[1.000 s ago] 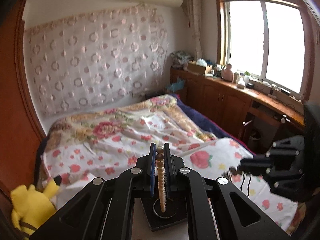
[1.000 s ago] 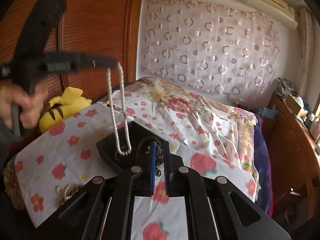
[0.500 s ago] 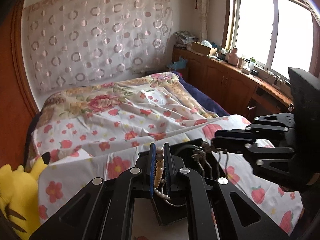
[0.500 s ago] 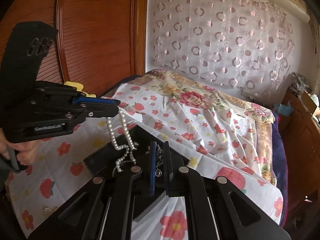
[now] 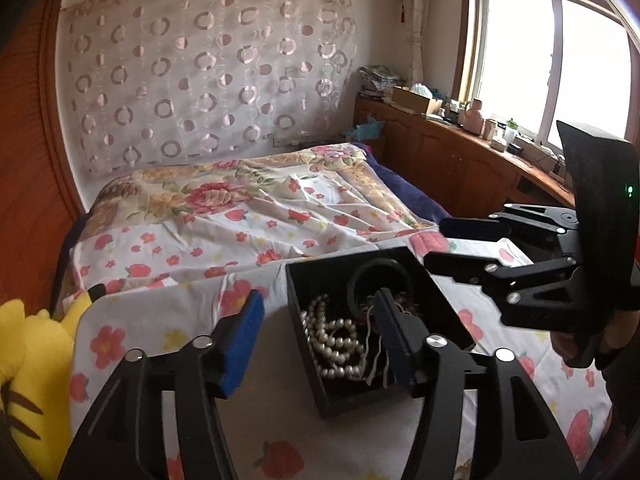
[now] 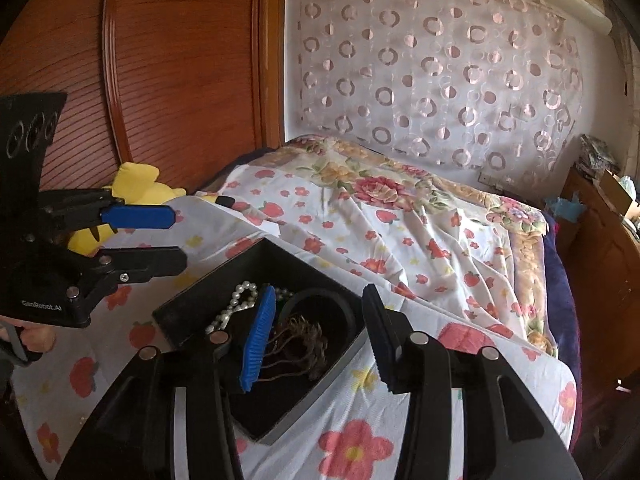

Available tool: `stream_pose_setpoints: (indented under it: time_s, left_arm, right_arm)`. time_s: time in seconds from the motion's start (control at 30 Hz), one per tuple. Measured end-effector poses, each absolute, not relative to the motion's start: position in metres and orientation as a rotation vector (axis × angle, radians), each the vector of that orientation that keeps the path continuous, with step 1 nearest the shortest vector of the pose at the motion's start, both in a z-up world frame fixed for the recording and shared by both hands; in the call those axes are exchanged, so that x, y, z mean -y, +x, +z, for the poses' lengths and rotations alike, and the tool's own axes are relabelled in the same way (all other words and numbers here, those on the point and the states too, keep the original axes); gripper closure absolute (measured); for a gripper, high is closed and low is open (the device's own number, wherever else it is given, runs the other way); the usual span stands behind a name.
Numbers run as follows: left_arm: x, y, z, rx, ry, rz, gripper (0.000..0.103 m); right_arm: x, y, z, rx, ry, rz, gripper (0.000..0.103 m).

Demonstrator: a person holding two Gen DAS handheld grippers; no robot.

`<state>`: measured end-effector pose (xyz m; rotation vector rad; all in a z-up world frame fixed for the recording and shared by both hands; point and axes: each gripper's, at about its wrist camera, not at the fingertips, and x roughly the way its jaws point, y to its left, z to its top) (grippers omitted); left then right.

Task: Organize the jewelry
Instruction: 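Release pearls into the box with left tool while right tool drops the hair clip in, then grasp the red cord bracelet with right tool while left tool returns to the beads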

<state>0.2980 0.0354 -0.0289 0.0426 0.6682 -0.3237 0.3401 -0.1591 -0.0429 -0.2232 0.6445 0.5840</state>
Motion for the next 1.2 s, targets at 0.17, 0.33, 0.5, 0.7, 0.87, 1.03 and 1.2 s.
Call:
stream_pose_setpoints:
  time_s: [0.17,0.33,0.5,0.7,0.87,1.03,1.2]
  left_arm:
    - [-0.038,0.271,-0.027,-0.646,0.066,-0.295,0.022]
    - [-0.040,0.235,-0.028,-0.635,0.048,-0.279,0.008]
    - [-0.039,0.194,-0.039,-0.637,0.045,-0.266,0.007]
    - [-0.037,0.154,-0.058,-0.667,0.040,-0.262,0.007]
    - [-0.036,0.129,-0.067,-0.681,0.029,-0.268,0.007]
    - [-0.033,0.109,-0.070,-0.681,0.026,-0.271,0.007]
    - [-0.033,0.093,-0.073,-0.686,0.025,-0.264,0.007]
  right_arm:
    - [0.170,0.313,-0.038,-0.639,-0.195,0.582,0.055]
    - [0.183,0.269,-0.039,-0.649,-0.171,0.580,0.055]
    - [0.194,0.226,-0.047,-0.672,-0.164,0.585,0.055]
    - [0.202,0.171,-0.066,-0.715,-0.178,0.599,0.055]
    - [0.200,0.135,-0.085,-0.766,-0.188,0.621,0.055]
    - [0.199,0.107,-0.105,-0.815,-0.226,0.630,0.055]
    - [0.204,0.093,-0.113,-0.845,-0.230,0.632,0.061]
